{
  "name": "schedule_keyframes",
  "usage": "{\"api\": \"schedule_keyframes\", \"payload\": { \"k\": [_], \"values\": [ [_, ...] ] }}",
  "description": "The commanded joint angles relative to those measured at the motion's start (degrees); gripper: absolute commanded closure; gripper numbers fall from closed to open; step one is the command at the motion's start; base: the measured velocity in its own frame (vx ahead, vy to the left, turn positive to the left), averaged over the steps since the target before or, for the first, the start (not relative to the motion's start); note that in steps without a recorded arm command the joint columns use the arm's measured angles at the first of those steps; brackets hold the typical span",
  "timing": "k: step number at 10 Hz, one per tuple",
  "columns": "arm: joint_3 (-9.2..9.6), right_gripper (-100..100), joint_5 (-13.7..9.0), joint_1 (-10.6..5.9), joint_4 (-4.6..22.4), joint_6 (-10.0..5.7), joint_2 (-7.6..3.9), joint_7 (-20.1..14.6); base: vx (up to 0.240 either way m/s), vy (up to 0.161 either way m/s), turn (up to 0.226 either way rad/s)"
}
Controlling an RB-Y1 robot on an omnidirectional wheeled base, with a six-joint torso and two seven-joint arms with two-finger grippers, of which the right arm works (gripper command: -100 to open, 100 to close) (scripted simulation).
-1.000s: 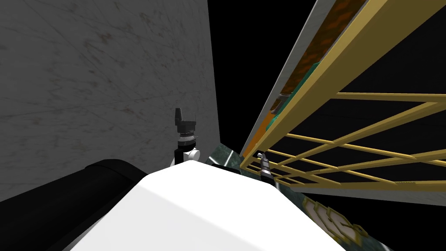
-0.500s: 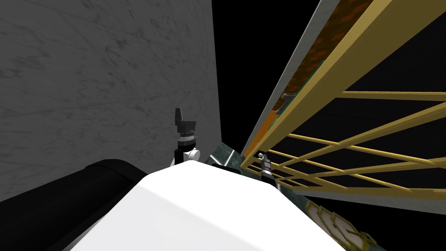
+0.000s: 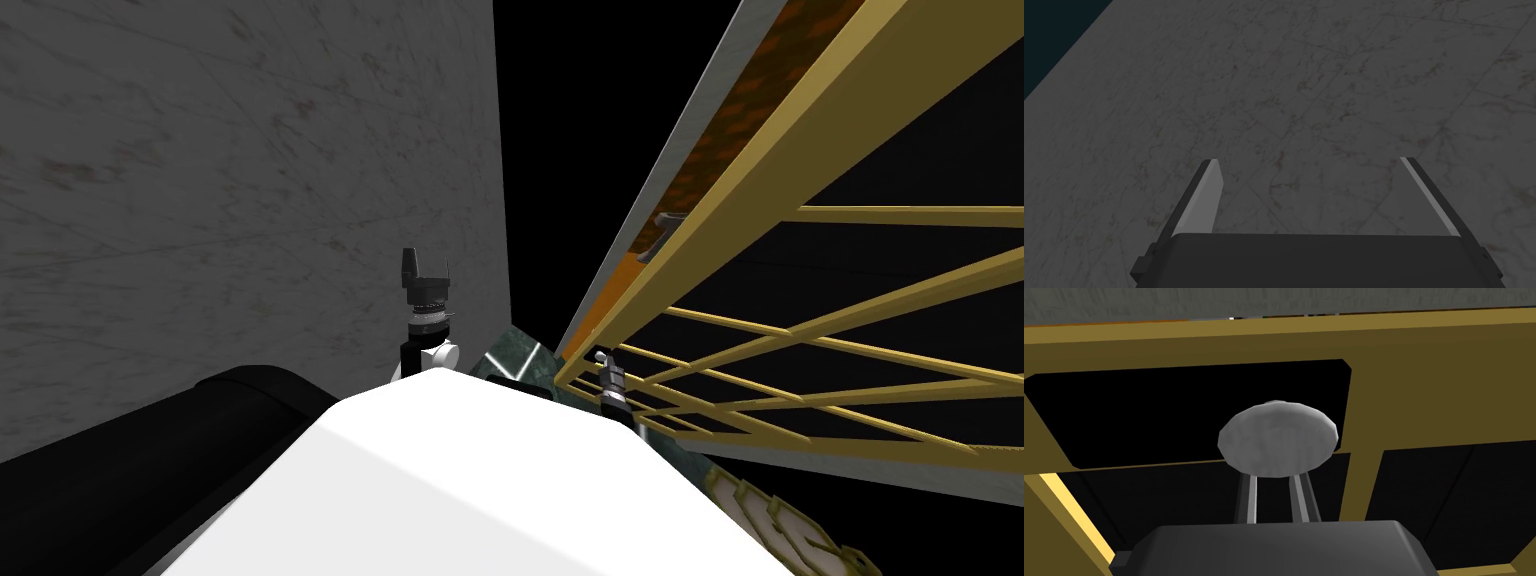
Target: Pull the door open
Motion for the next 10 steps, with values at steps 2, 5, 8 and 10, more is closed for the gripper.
{"api": "schedule_keyframes", "payload": {
  "k": [2,5,8,10],
  "values": [
    [1.71,100,-1.5,-1.05,0.4,-0.87,0.41,-4.0,-0.032,-0.014,0.058],
    [1.71,100,-1.5,-1.05,1.6,-0.87,0.41,-4.1,-0.015,-0.002,0.025],
    [2.70,100,-4.2,-1.35,0.9,-0.84,-0.17,-8.1,-0.030,-0.006,0.068],
    [3.20,100,-5.5,-1.50,1.1,-0.83,-0.45,-10.9,-0.047,-0.015,0.075]
  ]
}}
